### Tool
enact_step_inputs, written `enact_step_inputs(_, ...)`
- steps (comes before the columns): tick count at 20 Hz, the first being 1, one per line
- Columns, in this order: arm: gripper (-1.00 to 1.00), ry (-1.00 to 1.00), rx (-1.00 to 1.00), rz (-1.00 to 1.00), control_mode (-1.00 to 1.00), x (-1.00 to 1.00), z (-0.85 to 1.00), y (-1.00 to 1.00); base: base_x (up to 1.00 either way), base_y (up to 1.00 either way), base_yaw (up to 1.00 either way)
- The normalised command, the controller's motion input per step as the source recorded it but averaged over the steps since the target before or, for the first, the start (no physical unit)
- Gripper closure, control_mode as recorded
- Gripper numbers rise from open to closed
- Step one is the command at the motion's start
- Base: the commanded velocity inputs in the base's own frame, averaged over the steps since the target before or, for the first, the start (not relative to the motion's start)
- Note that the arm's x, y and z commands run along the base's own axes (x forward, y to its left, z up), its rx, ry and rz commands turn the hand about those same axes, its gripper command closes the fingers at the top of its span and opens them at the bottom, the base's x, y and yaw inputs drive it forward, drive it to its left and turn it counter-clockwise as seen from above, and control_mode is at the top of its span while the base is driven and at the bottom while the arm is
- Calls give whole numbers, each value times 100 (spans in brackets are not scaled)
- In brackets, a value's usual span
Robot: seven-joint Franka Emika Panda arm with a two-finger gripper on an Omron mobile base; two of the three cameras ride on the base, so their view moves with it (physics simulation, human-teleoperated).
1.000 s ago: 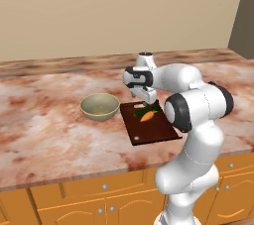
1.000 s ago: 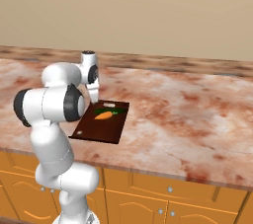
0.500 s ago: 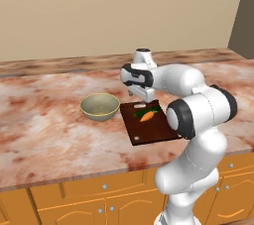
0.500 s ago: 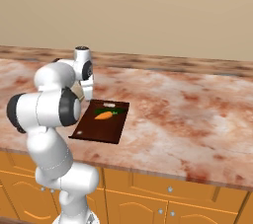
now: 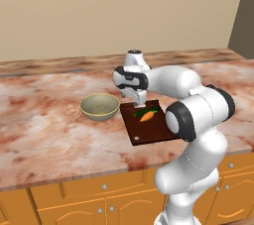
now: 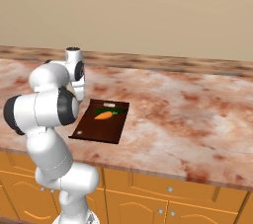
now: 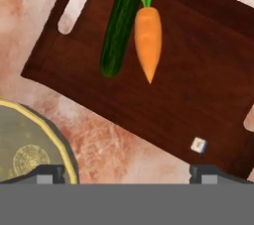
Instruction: Place the two vegetables and bowl onto the tray for setting up a vegetable dip station.
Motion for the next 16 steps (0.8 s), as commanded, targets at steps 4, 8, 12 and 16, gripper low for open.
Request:
enact_step_inputs(4,-100,0,0,0,-100,0,0,44,0,0,0)
enact_step_inputs(8,-100,0,0,0,-100,0,-1,39,0,0,0)
enact_step_inputs(12,-100,0,1,0,-100,0,-2,29,0,0,0)
enact_step_inputs(16,-100,-3,1,3,-100,0,-13,16,0,0,0)
